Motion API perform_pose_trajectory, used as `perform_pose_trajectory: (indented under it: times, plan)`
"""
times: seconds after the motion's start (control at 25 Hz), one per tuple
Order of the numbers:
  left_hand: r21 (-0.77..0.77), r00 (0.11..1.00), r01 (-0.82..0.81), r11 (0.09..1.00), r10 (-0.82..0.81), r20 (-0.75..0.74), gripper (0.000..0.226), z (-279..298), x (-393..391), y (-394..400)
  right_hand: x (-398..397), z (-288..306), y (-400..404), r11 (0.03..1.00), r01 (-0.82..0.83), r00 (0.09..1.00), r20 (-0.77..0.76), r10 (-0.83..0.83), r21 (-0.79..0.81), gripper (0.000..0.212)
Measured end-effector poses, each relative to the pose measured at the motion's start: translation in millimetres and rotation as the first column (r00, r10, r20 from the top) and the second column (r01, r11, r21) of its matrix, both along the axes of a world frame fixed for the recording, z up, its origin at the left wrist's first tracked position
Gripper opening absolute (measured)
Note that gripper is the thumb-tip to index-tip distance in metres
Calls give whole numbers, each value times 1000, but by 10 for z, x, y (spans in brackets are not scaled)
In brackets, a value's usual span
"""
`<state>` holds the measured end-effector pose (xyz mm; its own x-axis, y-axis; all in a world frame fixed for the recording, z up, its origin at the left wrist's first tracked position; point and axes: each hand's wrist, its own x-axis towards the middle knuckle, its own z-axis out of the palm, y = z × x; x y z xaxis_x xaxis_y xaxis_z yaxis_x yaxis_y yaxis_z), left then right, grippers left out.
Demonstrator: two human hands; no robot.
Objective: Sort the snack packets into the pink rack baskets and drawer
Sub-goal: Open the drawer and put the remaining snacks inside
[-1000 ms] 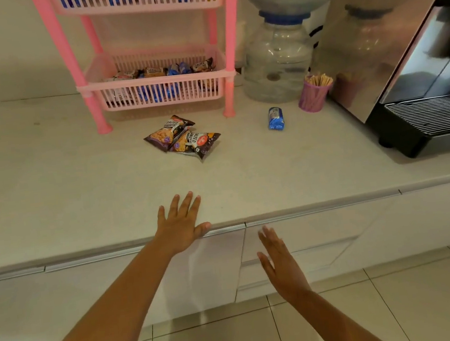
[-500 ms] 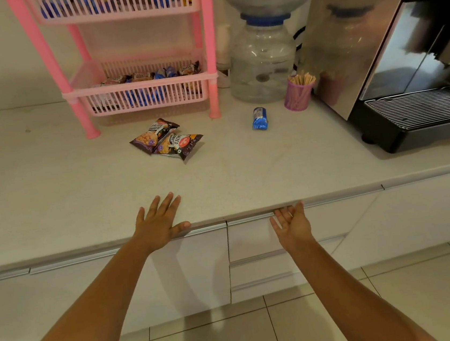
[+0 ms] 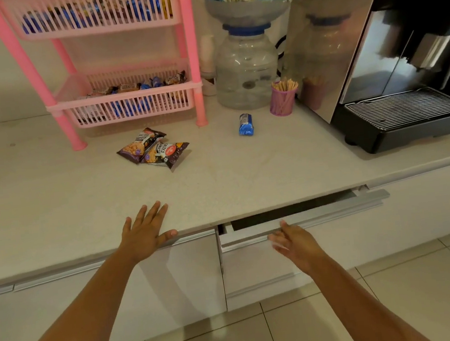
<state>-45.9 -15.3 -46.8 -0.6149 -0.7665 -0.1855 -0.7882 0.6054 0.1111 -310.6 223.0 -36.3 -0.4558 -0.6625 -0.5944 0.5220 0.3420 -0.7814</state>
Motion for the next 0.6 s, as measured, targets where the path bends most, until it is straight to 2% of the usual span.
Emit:
perform_pose_trajectory:
  times: [0.04,0.08,0.12,0.16,0.2,0.28,0.32,0.36,0.44,0.6]
  plan:
    - [-4,1000,-2,1000,2,-5,74,-3,4,2,52,55,107,974,-171,960,-199,199,149,28]
    - [-8,1000,-3,1000,3,-11,74,-10,8,7,74,100,180,913,-277,828,-407,385,301,26]
    - [-14,1000,-1,1000,0,-18,74,-14,11,17,84,153,210,869,-294,631,-602,489,398,27]
    - [-24,1000,1,1000,-2,-23,73,-8,9,25,75,213,182,873,-254,456,-745,487,416,29]
    - [-34,1000,2,999,-3,-21,73,0,10,32,54,269,138,900,-219,363,-825,434,377,31]
    - [-46,1000,-6,999,6,-7,72,25,7,39,-77,220,20,889,-163,182,-873,453,427,38]
    - [-48,1000,-13,999,12,-3,71,33,1,46,-134,145,-2,824,-150,73,-825,561,547,46]
    - [-48,1000,-18,999,18,-2,71,35,-4,58,-171,38,6,731,-136,6,-738,675,668,52]
    - [-48,1000,-23,999,23,-3,71,34,-4,70,-192,-129,79,615,-143,-38,-625,780,776,57]
    - [-48,999,-35,998,35,-17,71,36,4,80,-160,-190,228,621,-125,-90,-633,769,773,58]
